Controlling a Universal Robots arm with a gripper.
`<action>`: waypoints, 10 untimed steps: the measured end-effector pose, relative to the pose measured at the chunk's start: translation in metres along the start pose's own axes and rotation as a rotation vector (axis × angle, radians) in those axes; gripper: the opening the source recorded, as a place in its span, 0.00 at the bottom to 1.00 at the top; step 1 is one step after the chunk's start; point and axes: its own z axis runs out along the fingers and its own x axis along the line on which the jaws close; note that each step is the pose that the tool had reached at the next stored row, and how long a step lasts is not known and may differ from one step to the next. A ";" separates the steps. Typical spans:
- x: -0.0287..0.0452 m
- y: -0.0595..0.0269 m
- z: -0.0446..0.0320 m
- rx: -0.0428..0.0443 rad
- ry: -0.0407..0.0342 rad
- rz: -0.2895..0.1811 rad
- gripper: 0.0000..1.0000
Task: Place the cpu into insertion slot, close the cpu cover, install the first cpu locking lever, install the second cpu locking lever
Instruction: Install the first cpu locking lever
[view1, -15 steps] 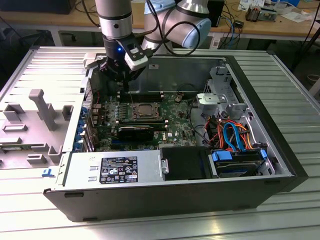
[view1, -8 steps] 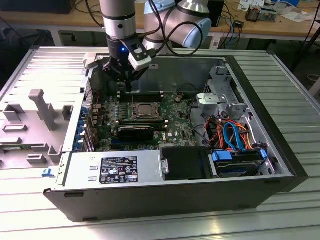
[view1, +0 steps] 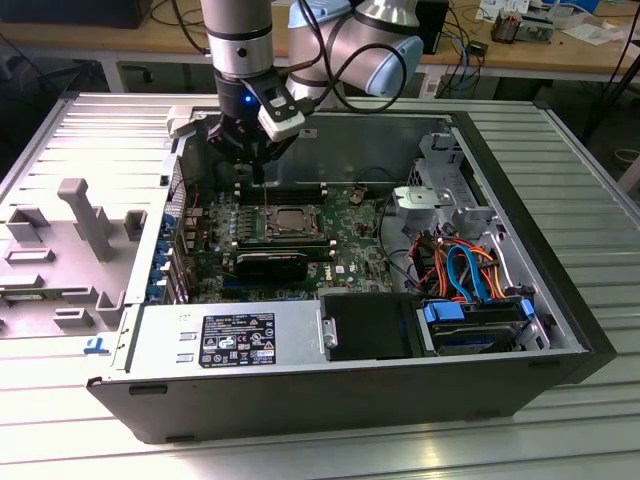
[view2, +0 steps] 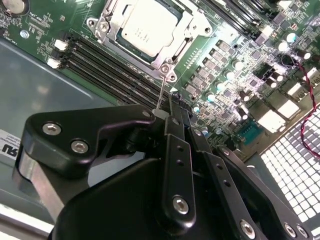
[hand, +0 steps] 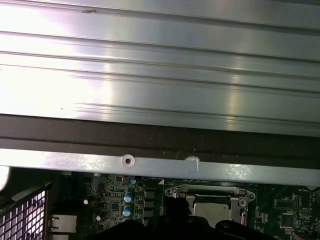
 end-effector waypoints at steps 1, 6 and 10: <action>-0.0008 -0.0001 0.0001 0.0002 0.0000 0.000 0.11; -0.0068 -0.0005 0.0009 0.0009 0.0001 0.000 0.11; -0.0097 -0.0007 0.0015 0.0008 0.0001 0.000 0.11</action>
